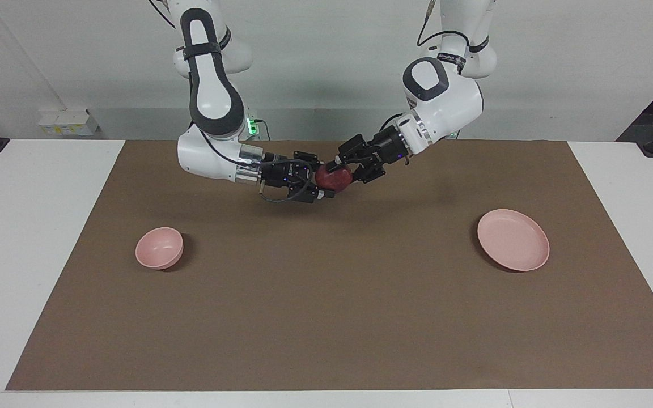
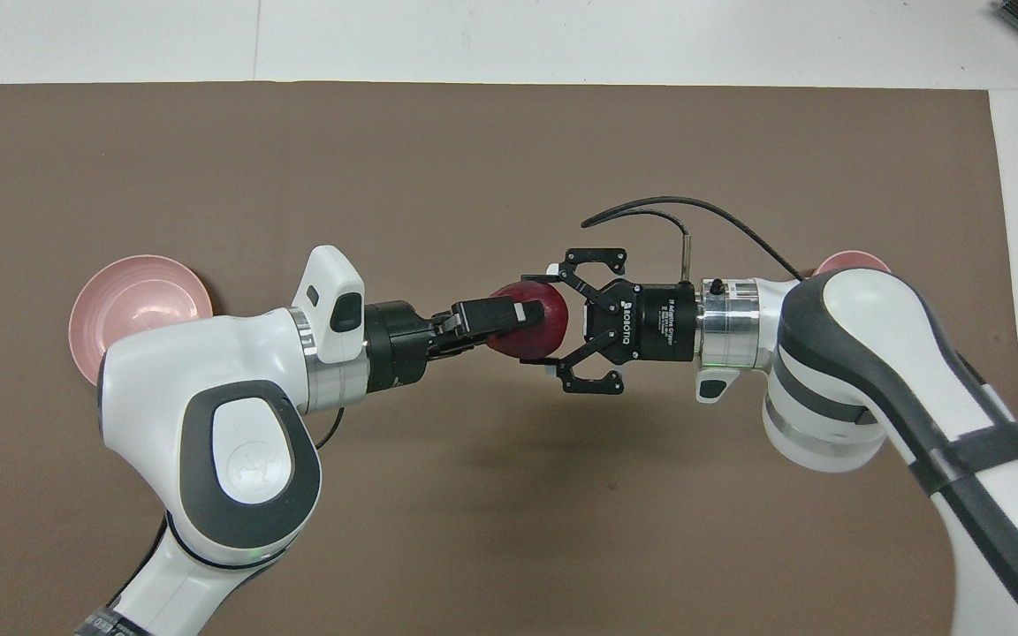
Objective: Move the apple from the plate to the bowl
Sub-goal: 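Close the right gripper on the apple while the left gripper releases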
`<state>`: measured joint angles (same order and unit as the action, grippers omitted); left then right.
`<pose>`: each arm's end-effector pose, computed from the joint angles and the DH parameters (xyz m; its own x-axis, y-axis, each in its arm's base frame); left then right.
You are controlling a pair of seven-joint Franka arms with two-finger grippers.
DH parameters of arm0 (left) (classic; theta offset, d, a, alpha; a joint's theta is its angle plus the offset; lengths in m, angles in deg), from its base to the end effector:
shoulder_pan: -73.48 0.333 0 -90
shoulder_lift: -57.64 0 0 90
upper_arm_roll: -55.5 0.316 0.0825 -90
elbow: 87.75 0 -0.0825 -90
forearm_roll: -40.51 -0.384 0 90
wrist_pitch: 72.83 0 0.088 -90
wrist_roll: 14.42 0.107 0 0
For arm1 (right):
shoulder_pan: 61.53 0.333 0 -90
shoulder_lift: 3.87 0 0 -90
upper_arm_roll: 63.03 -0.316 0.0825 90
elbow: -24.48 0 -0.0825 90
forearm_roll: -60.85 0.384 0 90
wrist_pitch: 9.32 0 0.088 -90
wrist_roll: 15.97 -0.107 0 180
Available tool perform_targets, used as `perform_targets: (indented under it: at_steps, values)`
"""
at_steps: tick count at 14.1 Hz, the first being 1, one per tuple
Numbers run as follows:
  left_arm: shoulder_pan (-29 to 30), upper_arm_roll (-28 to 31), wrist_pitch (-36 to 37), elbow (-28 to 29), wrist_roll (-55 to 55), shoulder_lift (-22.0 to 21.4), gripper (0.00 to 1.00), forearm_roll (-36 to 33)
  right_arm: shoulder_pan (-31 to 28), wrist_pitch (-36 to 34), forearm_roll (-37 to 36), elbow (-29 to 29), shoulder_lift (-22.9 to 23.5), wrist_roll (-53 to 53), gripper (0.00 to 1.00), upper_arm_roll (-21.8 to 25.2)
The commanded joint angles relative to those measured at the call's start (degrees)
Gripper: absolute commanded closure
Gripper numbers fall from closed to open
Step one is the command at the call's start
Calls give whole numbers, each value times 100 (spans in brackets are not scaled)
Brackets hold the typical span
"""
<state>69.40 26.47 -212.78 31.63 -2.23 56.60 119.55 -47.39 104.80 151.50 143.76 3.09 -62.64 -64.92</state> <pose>0.4810 -0.3169 0.4734 0.9820 0.1886 0.0136 0.0785 -0.4717 0.8783 0.5397 0.2188 0.4037 0.1445 -0.2377 -0.9605 -0.9870 0.0347 -0.1571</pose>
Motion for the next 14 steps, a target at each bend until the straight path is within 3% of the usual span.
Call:
perform_targets:
  at_steps: [1, 2, 7, 10, 14]
  values:
    - [-41, 2, 20, 86, -165, -72, 5, -169, -7, 84, -126, -221, -54, -70, 100, -14]
    - [-14, 11, 20, 78, -182, -90, 0, -205, -7, 84, -301, -300, -37, -88, 100, -14]
    - [30, 248, 82, 130, -174, -230, 0, -380, -104, 102, -1504, -748, 25, -79, 100, -13]
    - [30, 468, 152, 148, -182, -239, 0, -1116, -139, 137, -2278, -950, 87, 9, 100, 13]
    - [39, 906, 327, 157, -182, -169, 0, -2627, -122, 1066, -3438, -1065, 227, 201, 100, 4]
